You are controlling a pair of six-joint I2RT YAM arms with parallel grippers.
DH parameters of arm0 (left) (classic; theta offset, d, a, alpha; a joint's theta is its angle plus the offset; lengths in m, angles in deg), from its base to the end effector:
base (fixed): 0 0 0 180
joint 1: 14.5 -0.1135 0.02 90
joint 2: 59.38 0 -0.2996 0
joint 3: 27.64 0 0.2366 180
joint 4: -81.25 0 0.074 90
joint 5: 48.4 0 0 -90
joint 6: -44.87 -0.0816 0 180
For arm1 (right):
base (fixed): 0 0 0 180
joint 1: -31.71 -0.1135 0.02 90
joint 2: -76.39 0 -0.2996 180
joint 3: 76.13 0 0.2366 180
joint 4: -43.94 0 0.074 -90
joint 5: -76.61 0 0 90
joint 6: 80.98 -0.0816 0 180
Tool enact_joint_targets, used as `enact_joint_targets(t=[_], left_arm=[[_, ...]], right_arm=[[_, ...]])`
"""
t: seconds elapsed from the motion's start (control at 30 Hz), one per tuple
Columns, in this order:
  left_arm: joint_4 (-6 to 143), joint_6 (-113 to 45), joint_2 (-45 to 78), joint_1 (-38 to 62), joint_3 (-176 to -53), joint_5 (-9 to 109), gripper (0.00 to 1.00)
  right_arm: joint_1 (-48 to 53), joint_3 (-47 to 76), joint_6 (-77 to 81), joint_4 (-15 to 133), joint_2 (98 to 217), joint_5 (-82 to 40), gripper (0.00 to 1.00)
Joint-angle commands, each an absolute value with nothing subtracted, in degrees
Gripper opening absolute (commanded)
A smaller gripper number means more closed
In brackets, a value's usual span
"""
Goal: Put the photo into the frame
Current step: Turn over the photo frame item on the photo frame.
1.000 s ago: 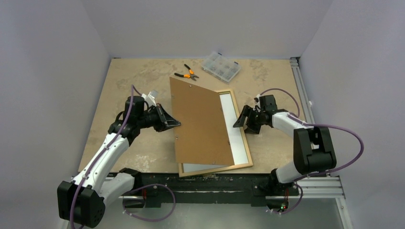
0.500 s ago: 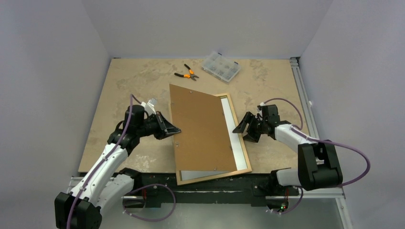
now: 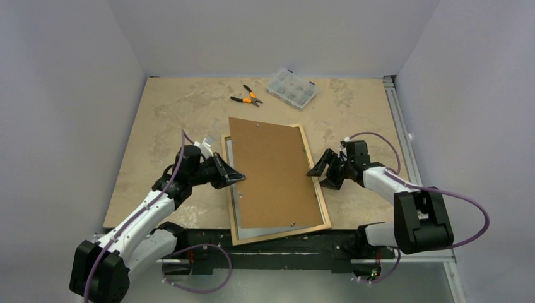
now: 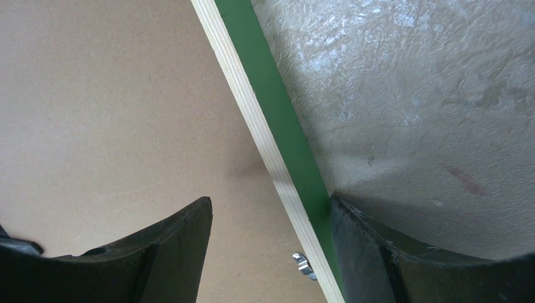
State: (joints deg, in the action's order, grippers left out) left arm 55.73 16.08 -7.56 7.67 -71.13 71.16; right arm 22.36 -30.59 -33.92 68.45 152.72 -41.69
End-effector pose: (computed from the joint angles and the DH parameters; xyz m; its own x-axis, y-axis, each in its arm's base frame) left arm 0.1601 -0.1087 0.2340 -0.8686 -0.4692 -0.1591 -0.1113 0.4977 -0.8602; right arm 0.2261 0.0764 0.1636 -0.8727 0.4642 -0.1512 0.2530 0.6949 0.6731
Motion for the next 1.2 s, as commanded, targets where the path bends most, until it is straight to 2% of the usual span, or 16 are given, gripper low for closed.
enact_joint_targets(t=[0.0,0.37,0.63,0.8,0.93,1.17], left_arm=[[60.2,18.7,-7.9,9.3,-68.4,67.1,0.0],[60.2,18.2,-3.9,12.2,-67.1,63.7,0.0],[48.9,11.6,-0.9,12.8,-72.3,60.1,0.36],[45.5,9.0,1.7,13.0,-74.6,59.6,0.49],[41.1,5.6,4.1,13.6,-77.6,58.1,0.56],[27.2,1.4,9.0,17.1,-86.2,47.6,0.75]], right_arm=[[21.3,-31.9,-35.9,66.9,151.1,-46.3,0.67],[21.0,-33.0,-36.2,66.4,150.7,-46.2,0.67],[21.0,-32.5,-35.5,67.1,150.8,-45.8,0.67],[21.0,-32.3,-34.8,67.8,150.9,-45.4,0.67],[21.0,-32.1,-34.7,68.0,150.8,-45.2,0.67],[21.0,-32.2,-34.3,68.4,151.0,-44.7,0.67]])
